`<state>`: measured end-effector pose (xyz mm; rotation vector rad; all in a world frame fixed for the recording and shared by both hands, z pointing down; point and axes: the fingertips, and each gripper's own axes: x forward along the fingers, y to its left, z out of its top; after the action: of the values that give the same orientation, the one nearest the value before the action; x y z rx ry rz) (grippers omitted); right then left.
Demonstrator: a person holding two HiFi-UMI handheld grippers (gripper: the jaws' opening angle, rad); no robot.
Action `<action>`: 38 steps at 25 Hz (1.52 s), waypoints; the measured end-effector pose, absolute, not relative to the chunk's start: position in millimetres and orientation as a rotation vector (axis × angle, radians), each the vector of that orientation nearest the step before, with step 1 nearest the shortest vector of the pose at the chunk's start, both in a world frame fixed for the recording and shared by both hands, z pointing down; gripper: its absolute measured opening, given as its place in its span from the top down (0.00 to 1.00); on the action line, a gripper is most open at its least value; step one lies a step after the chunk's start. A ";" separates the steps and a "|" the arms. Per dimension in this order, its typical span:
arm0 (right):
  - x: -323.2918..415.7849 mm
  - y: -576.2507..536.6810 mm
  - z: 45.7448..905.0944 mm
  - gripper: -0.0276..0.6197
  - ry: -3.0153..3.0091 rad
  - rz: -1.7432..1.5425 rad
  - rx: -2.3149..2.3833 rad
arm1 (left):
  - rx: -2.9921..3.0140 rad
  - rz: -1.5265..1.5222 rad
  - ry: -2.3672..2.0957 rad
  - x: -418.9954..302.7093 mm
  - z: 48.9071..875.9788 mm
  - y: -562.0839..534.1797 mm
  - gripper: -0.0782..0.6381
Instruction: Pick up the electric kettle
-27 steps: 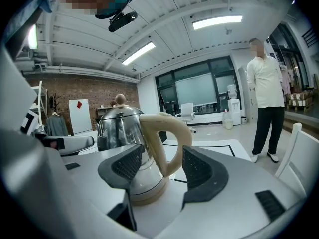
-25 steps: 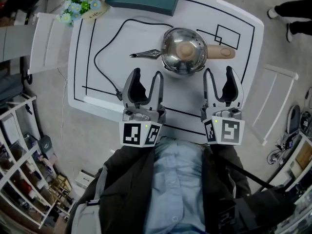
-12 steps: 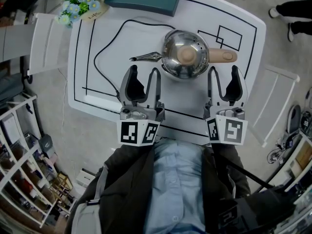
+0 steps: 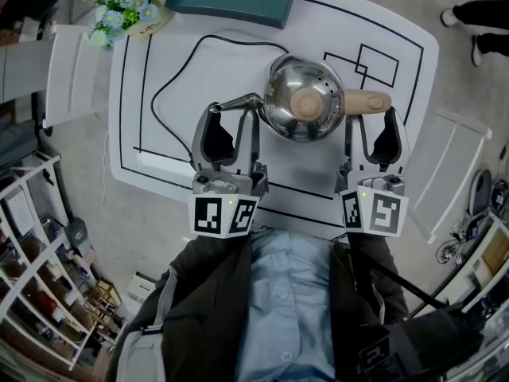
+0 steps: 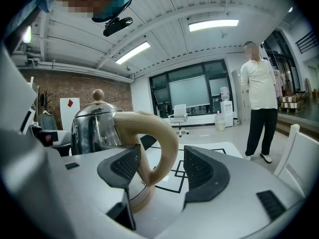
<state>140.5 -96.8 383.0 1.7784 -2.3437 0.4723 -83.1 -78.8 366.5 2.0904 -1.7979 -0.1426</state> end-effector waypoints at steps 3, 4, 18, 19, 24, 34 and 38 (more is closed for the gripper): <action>142.2 -100.7 384.2 0.56 -2.336 0.471 1.788 | 2.086 -0.148 -1.804 -85.5 367.6 -83.6 0.55; 143.2 -102.2 384.7 0.56 -2.334 0.470 1.792 | 2.083 -0.148 -1.807 -86.2 368.6 -84.8 0.55; 151.0 -123.7 388.6 0.56 -2.310 0.462 1.857 | 2.123 -0.166 -1.794 -89.5 366.4 -103.3 0.56; 151.2 -124.2 388.8 0.56 -2.310 0.460 1.860 | 2.129 -0.171 -1.788 -89.2 366.2 -104.0 0.56; 151.0 -125.7 390.1 0.56 -2.314 0.469 1.874 | 2.167 -0.230 -1.764 -87.6 357.7 -109.7 0.56; 150.3 -131.9 391.5 0.57 -2.318 0.466 1.887 | 2.218 -0.238 -1.738 -82.2 354.0 -119.0 0.63; 144.9 -132.9 392.2 0.65 -2.337 0.453 1.864 | 2.244 -0.244 -1.716 -77.4 351.7 -119.1 0.71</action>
<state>144.9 -132.9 392.2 1.8640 -2.3374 0.4533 -77.4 -119.1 351.7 2.2439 -1.7157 -0.2435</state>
